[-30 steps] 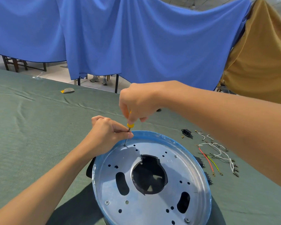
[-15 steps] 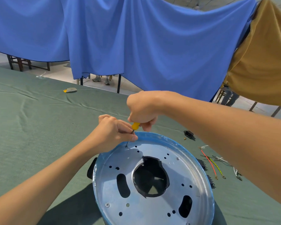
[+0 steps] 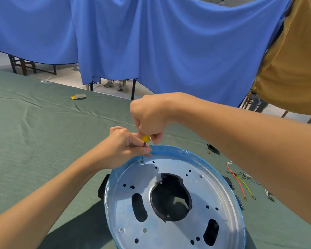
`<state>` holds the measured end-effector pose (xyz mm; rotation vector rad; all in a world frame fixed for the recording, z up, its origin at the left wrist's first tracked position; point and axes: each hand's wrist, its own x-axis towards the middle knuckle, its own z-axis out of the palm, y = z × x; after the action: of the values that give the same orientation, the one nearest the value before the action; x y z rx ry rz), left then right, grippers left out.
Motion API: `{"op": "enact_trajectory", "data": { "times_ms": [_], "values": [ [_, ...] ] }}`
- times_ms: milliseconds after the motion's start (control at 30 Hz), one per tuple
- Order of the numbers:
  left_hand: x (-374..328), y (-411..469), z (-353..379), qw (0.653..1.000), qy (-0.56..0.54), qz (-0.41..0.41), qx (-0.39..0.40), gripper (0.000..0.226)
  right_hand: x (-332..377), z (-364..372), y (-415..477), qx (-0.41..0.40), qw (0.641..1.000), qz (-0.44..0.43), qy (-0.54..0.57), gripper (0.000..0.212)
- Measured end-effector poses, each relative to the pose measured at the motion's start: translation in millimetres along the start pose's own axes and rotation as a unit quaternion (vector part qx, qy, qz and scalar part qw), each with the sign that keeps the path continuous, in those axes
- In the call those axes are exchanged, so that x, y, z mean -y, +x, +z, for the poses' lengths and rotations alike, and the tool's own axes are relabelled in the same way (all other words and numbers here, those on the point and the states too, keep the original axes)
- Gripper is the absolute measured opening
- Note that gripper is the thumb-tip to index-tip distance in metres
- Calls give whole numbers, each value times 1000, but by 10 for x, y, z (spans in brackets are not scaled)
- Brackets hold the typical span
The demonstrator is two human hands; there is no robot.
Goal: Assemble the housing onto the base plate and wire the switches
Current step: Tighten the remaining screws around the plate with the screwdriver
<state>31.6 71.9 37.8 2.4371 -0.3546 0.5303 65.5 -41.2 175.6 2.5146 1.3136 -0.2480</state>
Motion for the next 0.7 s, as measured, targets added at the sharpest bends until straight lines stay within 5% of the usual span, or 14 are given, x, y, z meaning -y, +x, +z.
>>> {"op": "enact_trajectory", "data": {
  "times_ms": [267, 433, 533, 700],
  "values": [
    [-57, -26, 98, 998, 22, -37, -51, 10, -147, 84, -130, 14, 960, 104, 260, 29],
    [-31, -27, 94, 998, 25, -30, -57, 8, -153, 26, -195, -18, 999, 26, 34, 26],
    [-7, -36, 78, 998, 26, -40, -46, 8, -128, -15, -218, -43, 993, -49, -96, 14],
    [-38, -61, 77, 997, 22, -33, -61, 11, -110, 67, -137, -50, 984, -73, -153, 41]
  ]
}}
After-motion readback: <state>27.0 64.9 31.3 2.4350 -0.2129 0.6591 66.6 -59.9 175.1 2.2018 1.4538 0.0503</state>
